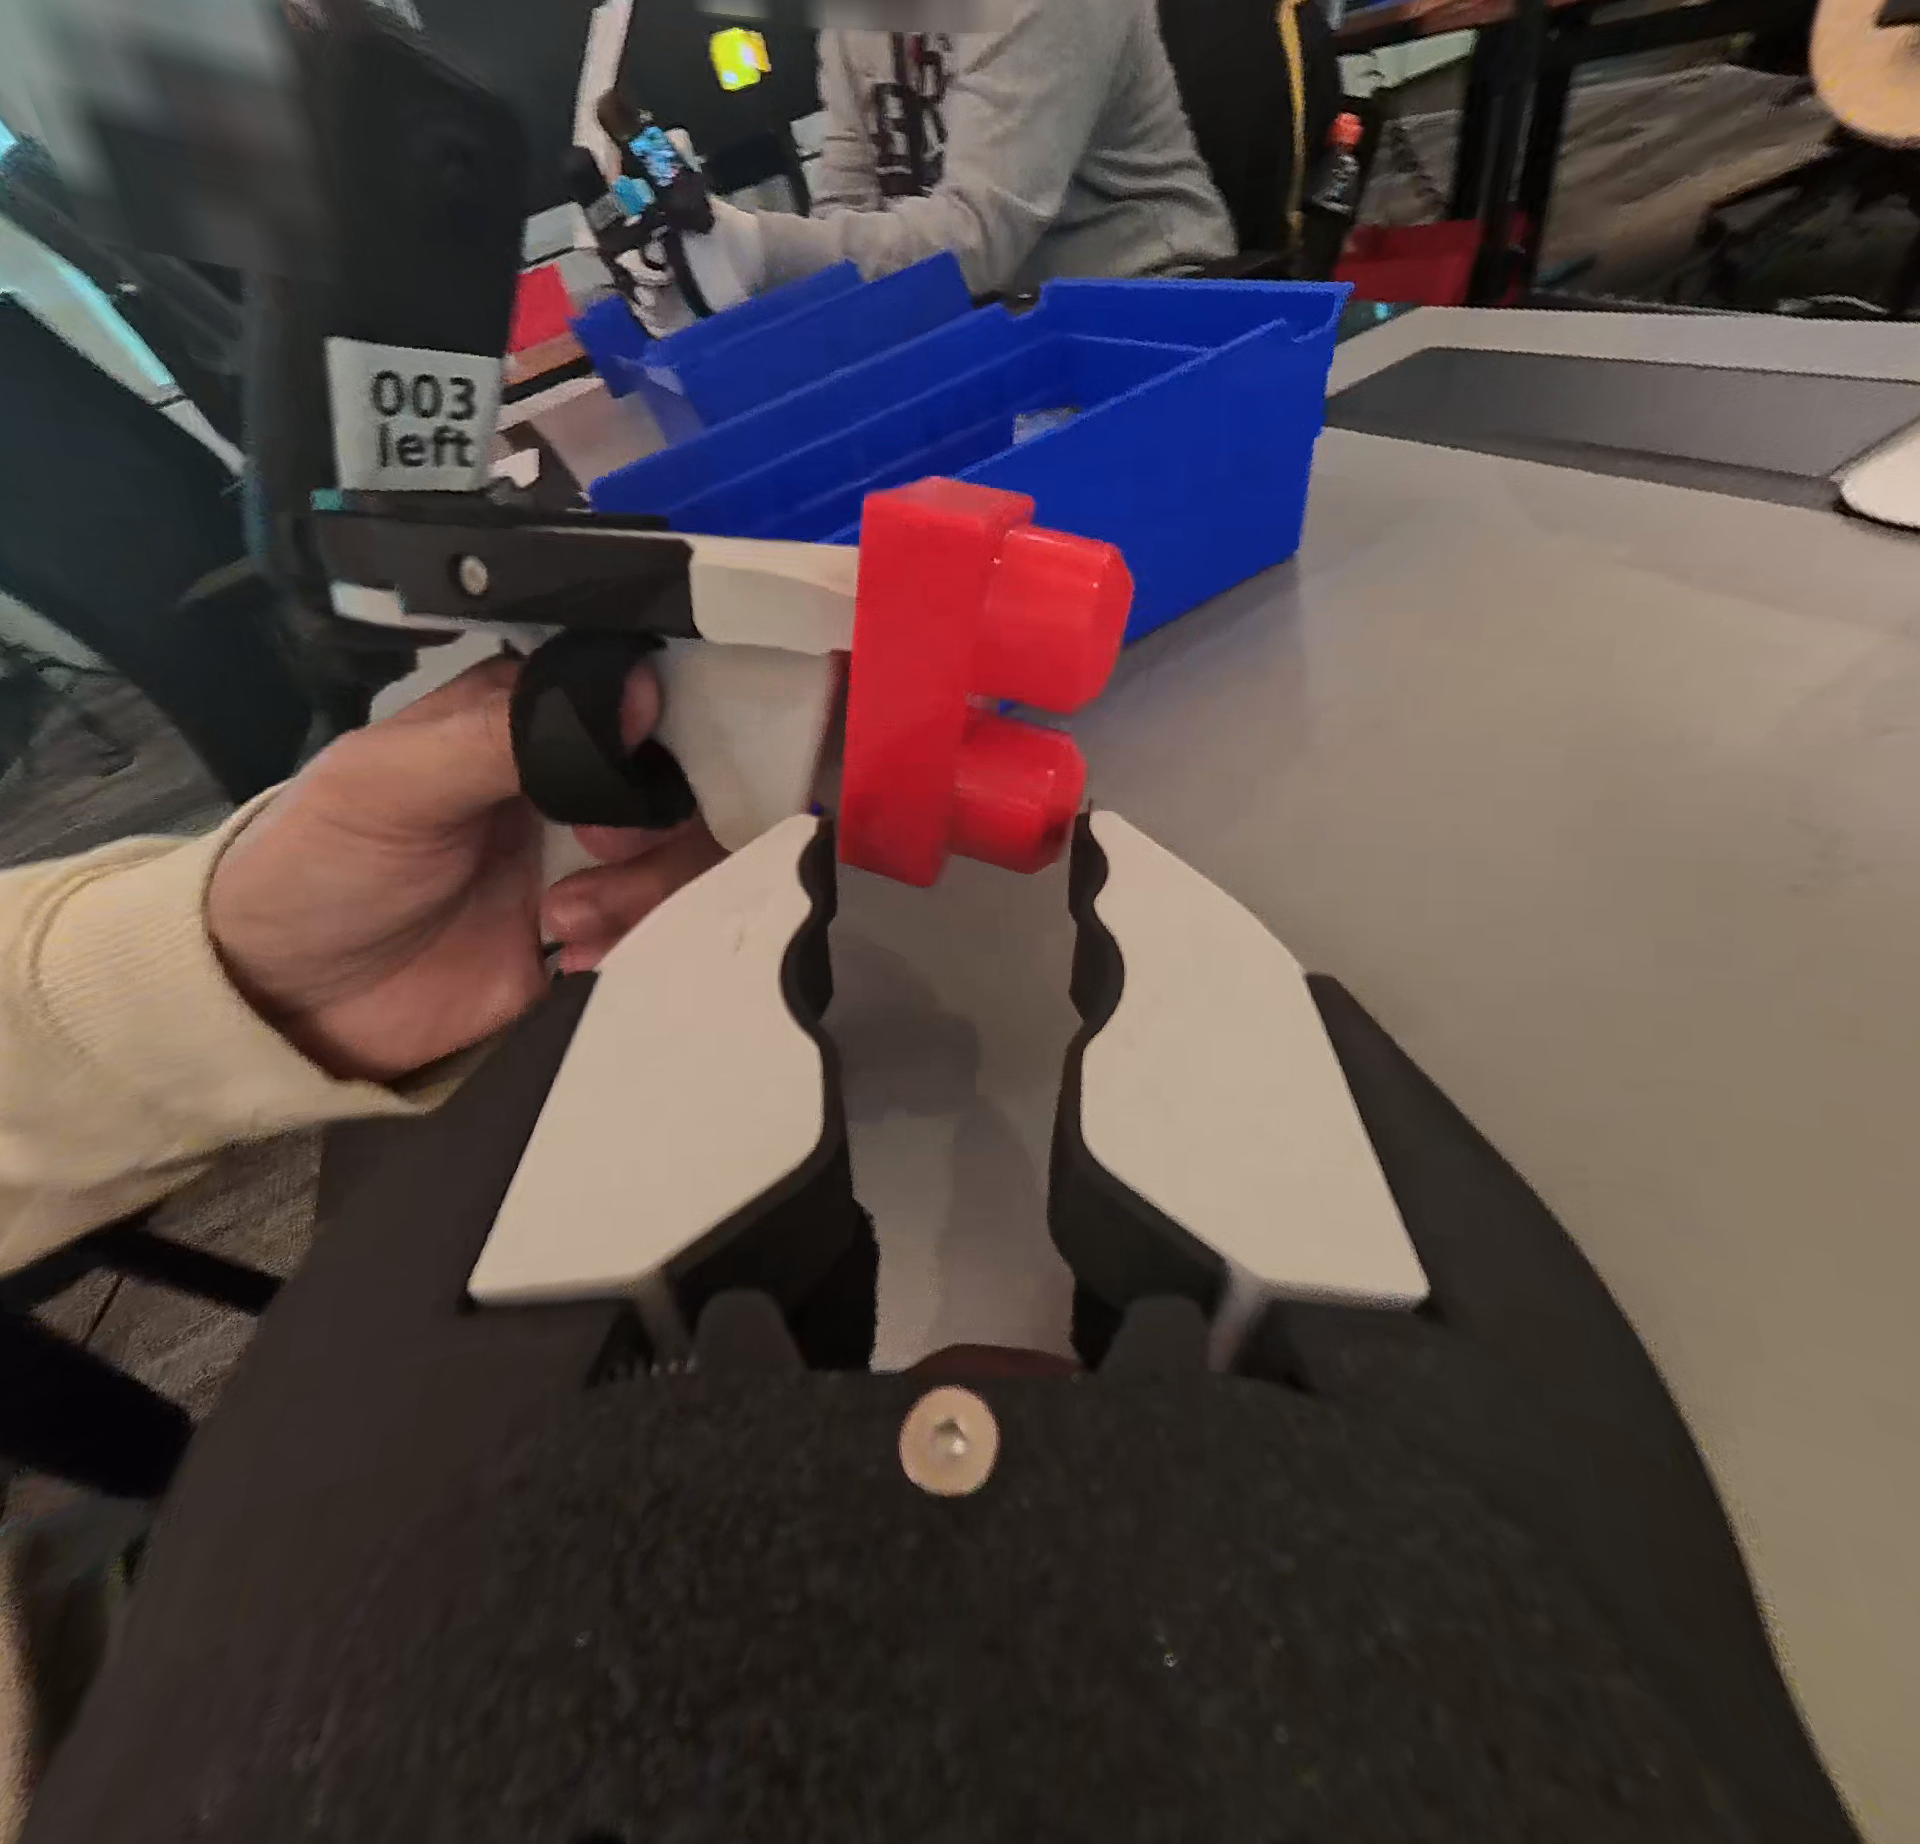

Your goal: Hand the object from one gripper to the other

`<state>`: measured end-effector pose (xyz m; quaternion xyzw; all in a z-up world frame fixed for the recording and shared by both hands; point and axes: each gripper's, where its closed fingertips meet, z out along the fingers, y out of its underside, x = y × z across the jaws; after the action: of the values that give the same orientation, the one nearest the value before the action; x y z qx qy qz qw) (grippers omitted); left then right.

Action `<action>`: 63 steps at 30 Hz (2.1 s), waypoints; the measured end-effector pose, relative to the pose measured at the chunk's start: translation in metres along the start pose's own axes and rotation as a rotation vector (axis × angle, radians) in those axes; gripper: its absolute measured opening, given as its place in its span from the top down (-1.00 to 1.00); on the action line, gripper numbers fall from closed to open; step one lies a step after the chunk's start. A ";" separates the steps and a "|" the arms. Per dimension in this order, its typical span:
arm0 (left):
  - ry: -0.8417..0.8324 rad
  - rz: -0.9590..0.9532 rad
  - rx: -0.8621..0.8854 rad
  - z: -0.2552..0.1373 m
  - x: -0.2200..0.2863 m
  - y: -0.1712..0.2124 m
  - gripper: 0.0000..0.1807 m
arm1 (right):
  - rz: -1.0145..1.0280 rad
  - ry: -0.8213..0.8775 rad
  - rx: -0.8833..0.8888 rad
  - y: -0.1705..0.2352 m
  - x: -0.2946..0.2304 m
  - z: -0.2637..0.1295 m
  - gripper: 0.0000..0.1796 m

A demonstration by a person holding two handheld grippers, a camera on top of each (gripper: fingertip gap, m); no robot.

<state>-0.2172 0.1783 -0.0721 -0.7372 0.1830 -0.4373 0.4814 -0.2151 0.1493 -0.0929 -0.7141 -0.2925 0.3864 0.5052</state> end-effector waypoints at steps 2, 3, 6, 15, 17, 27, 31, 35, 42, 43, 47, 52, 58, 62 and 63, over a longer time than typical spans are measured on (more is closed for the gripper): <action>0.055 -0.041 0.019 -0.002 0.002 -0.004 0.94 | -0.038 -0.072 0.010 -0.002 -0.001 -0.007 0.50; 0.095 -0.054 0.023 -0.003 0.005 -0.005 0.94 | -0.053 -0.115 0.008 -0.003 -0.002 -0.009 0.50; 0.281 -0.071 0.050 -0.009 0.028 -0.011 0.94 | -0.013 -0.278 0.037 -0.008 -0.008 -0.019 0.52; 0.550 -0.110 0.056 -0.015 0.066 -0.011 0.94 | 0.250 -0.643 0.131 -0.031 -0.035 -0.039 0.47; 0.552 -0.107 0.046 -0.012 0.068 -0.009 0.94 | 0.258 -0.666 0.103 -0.026 -0.040 -0.038 0.66; 0.347 -0.030 0.044 -0.022 0.038 -0.008 0.48 | 0.320 -0.574 0.121 -0.035 0.003 -0.051 0.67; 0.152 0.244 -0.028 -0.022 0.025 0.007 0.38 | 0.447 -0.508 0.108 -0.036 0.036 -0.058 0.67; 0.045 0.507 -0.152 -0.007 0.025 0.032 0.25 | 0.670 -0.517 -0.005 -0.022 0.047 -0.054 0.67; -0.002 0.776 -0.146 -0.006 0.046 0.029 0.01 | 0.868 -0.635 -0.308 0.001 0.006 -0.049 0.67; -0.003 0.807 -0.150 -0.007 0.047 0.030 0.03 | 0.909 -0.671 -0.326 0.001 -0.001 -0.048 0.67; 0.014 0.872 -0.174 -0.007 0.052 0.040 0.04 | 1.007 -0.796 -0.376 0.004 -0.023 -0.048 0.67; 0.023 0.891 -0.180 -0.008 0.055 0.042 0.17 | 1.075 -0.875 -0.386 0.007 -0.034 -0.046 0.66; -0.064 0.947 -0.202 -0.008 0.046 0.036 0.18 | 0.884 -0.799 -0.329 0.003 -0.023 -0.047 0.45; -0.259 1.111 -0.234 -0.008 0.022 0.029 0.18 | 0.487 -0.325 -0.274 0.006 0.030 -0.038 0.28; -0.304 1.162 -0.239 -0.008 0.018 0.028 0.18 | 0.364 -0.223 -0.252 0.002 0.036 -0.037 0.22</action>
<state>-0.2098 0.1484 -0.0874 -0.6197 0.5322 0.0304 0.5760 -0.1648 0.1594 -0.0965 -0.7655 -0.2587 0.5078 0.2987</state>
